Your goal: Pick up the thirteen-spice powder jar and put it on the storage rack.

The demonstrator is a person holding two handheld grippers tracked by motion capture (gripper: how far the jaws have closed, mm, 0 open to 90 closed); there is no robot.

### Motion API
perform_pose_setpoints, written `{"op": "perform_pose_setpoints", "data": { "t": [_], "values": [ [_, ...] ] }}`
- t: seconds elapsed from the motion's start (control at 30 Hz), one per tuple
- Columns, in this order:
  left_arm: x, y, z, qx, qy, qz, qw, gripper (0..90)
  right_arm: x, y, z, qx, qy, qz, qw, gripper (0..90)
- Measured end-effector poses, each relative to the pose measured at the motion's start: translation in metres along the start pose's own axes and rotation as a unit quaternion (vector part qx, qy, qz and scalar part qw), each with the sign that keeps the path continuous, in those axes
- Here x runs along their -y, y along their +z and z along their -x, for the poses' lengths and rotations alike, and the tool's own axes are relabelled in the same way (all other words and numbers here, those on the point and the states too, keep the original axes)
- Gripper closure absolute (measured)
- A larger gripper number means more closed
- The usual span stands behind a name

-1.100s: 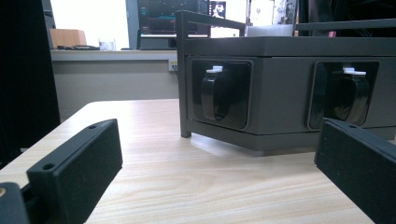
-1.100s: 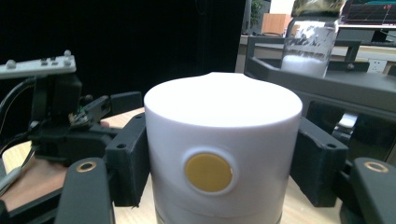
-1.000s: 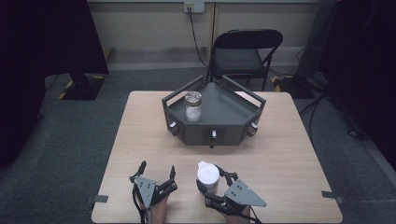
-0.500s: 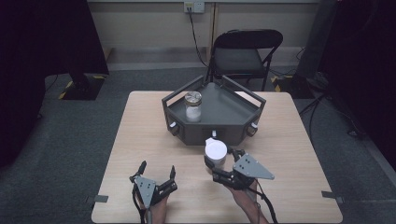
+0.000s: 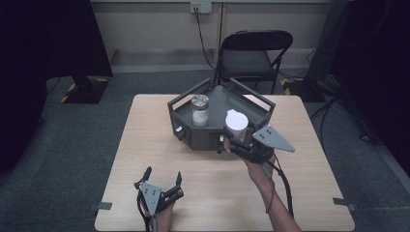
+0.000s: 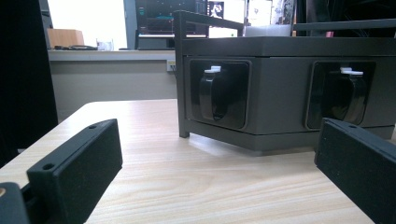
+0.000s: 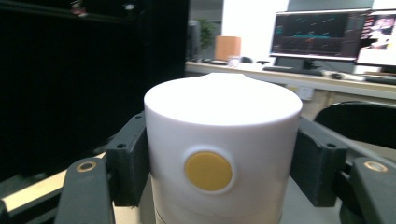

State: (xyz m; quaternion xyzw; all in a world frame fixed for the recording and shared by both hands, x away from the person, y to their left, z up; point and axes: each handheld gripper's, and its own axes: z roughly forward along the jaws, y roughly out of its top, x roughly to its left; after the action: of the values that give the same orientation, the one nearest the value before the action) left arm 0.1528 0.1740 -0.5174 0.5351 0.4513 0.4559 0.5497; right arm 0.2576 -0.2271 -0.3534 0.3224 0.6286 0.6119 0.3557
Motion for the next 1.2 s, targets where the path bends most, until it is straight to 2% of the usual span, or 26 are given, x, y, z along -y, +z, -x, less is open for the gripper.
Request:
{"op": "perform_pose_setpoints", "data": {
  "t": [0.13, 0.37, 0.5, 0.63, 0.77, 1.0, 1.13, 1.2],
  "values": [
    [0.0, 0.0, 0.0, 0.0, -0.001, 0.0, 1.0, 0.2, -0.008, 0.012, 0.007, 0.023, 0.018, -0.001, 0.9996, 30.0],
    [0.0, 0.0, 0.0, 0.0, 0.0, 0.0, 1.0, 0.2, -0.019, 0.031, 0.007, 0.055, 0.025, -0.002, 0.9982, 30.0],
    [0.0, 0.0, 0.0, 0.0, -0.001, 0.0, 1.0, 0.2, -0.025, 0.044, 0.003, 0.074, 0.016, -0.004, 0.9971, 30.0],
    [0.0, 0.0, 0.0, 0.001, 0.0, 0.0, 1.0, 0.2, -0.022, 0.06, 0.0, 0.099, 0.01, -0.006, 0.995, 30.0],
    [0.0, 0.0, 0.0, 0.0, 0.0, 0.0, 1.0, 0.2, -0.02, 0.075, -0.001, 0.12, 0.013, -0.014, 0.9926, 30.0],
    [0.0, 0.0, 0.0, 0.0, 0.0, 0.0, 1.0, 0.2, -0.015, 0.09, 0.0, 0.136, 0.02, -0.034, 0.9898, 30.0],
    [0.0, 0.0, 0.0, 0.0, 0.0, 0.0, 1.0, 0.2, -0.009, 0.095, 0.001, 0.137, 0.031, -0.042, 0.9892, 30.0],
    [0.0, 0.0, 0.0, 0.0, 0.0, 0.0, 1.0, 0.2, -0.006, 0.097, 0.0, 0.136, 0.025, -0.044, 0.9894, 30.0]
  ]
}}
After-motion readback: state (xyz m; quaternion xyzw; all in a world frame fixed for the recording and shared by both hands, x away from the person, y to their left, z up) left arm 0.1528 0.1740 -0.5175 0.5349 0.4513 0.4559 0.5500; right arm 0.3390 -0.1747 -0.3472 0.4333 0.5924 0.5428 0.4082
